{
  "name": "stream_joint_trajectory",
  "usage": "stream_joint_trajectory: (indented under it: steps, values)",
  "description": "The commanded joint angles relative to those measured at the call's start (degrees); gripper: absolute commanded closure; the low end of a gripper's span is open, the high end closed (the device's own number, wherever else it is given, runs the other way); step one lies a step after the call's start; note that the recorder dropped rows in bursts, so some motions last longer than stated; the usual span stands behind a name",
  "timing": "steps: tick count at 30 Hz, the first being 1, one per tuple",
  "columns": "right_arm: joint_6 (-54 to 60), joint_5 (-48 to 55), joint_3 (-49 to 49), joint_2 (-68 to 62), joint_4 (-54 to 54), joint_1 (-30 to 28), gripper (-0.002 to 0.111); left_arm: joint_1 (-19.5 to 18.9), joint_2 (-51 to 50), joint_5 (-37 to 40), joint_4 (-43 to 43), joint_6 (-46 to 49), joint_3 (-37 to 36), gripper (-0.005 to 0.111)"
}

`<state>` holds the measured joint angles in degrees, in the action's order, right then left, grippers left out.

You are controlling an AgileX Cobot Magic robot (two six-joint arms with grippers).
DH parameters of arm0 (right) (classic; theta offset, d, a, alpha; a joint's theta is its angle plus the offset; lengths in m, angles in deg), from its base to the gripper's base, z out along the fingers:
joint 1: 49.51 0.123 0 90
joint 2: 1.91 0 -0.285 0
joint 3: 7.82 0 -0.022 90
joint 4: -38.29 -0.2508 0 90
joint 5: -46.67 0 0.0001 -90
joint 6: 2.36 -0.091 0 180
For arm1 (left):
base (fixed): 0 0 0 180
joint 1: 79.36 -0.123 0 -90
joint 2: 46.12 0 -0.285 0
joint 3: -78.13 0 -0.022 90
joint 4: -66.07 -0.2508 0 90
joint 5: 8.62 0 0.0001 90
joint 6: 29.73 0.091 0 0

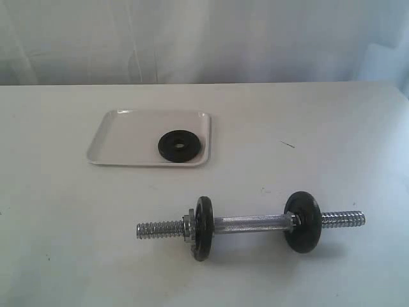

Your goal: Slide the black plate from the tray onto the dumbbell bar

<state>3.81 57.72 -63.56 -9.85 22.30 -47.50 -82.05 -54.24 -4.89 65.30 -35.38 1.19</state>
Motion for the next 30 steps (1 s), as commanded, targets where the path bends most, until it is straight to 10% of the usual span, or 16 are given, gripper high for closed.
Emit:
stream_joint_trajectory:
  steps: [1, 30]
  values:
    - [-0.40, 4.02, 3.13, 0.15, -0.19, 0.23, 0.108, 0.05, 0.28, -10.47, 0.77, -6.07, -0.28, 0.107]
    - [-1.49, 28.37, 29.05, -39.68, -2.15, 0.23, 0.108, 0.05, -11.29, 35.76, 3.11, -8.66, 40.00, 0.107]
